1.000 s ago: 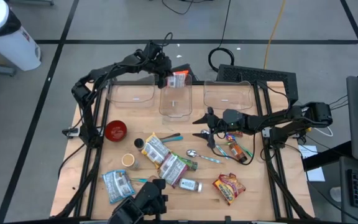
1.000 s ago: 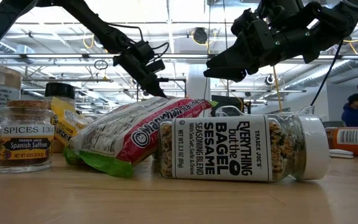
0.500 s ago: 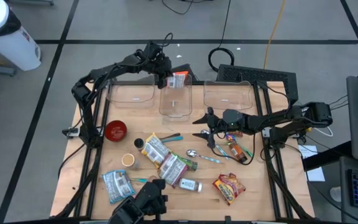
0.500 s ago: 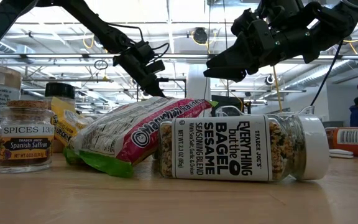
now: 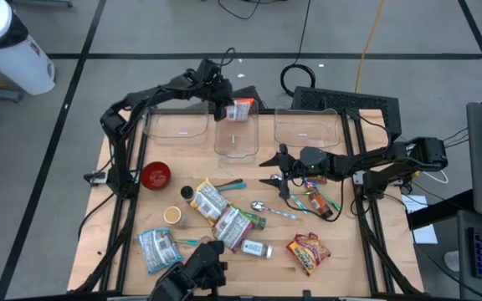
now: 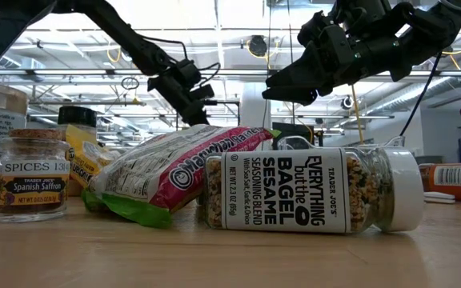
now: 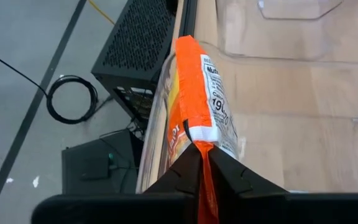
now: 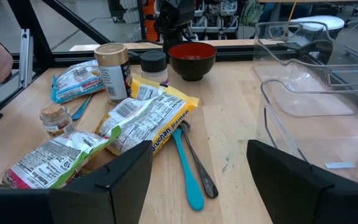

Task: Pick & Place Food Item
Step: Put the orange noodle pack into the middle transparent bin

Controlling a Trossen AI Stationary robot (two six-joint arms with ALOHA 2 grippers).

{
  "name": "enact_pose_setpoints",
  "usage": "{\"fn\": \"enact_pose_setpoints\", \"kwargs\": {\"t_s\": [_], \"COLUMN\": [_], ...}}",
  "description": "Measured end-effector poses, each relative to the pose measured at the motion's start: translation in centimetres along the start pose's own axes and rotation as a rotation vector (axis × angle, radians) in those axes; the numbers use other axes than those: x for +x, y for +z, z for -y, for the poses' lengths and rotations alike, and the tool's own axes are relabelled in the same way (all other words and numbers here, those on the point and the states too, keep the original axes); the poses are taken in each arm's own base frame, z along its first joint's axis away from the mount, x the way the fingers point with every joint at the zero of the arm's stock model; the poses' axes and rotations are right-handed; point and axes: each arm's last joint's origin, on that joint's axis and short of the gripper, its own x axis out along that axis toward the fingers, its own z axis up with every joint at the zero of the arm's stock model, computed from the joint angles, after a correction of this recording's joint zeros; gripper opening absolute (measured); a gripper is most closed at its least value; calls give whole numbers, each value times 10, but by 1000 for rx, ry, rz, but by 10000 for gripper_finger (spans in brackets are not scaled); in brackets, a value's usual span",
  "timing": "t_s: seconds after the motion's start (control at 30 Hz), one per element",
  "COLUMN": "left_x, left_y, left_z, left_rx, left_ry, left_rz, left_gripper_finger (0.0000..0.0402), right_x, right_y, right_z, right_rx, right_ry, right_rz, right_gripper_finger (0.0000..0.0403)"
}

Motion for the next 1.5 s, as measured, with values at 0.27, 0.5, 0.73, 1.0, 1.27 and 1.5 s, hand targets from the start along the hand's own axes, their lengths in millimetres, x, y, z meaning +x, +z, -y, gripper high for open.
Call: {"fn": "enact_pose_setpoints", "kwargs": {"t_s": [0.27,0.5,0.73,1.0,1.27,1.5], "left_x": [6,6,6,6,6,5], "left_y": [-2,-3,-3,-3,-4,-4], "left_z": [-3,-4,-4,-5,-6,-6], "left_rx": [-1,-19,-20,-22,-28,-28], "left_ry": [22,35,57,58,108,123], "left_rz": [2,-4,-19,-20,-54,-61], "left_gripper_finger": [14,43,68,121,155,159], "right_x": [0,0,0,0,0,0], "right_y": [0,-1,-2,-2,-2,-2], "right_z": [0,1,1,1,1,1], "right_rx": [-4,-6,-4,-3,-2,-2], "right_ry": [0,-26,-25,-25,-24,-24], "right_rz": [0,-10,-15,-15,-15,-15], "right_gripper_finger": [254,254,254,254,254,254]}}
